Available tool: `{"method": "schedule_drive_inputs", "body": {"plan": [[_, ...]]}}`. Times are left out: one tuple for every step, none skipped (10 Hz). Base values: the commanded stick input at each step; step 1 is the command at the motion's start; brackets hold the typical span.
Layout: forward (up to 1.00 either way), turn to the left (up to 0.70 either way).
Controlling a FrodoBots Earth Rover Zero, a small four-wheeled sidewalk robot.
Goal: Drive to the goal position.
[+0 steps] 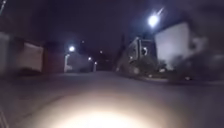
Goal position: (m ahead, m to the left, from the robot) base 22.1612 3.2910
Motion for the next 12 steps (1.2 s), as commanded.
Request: {"method": "schedule_drive_inputs", "body": {"plan": [[0.7, 0.0], [0.7, -0.19], [0.7, -0.34], [0.7, -0.35], [0.7, -0.35], [0.7, -0.35], [0.7, -0.35], [0.7, -0.17], [0.7, 0.0], [0.7, 0.0], [0.7, -0.07], [0.7, -0.25]]}}
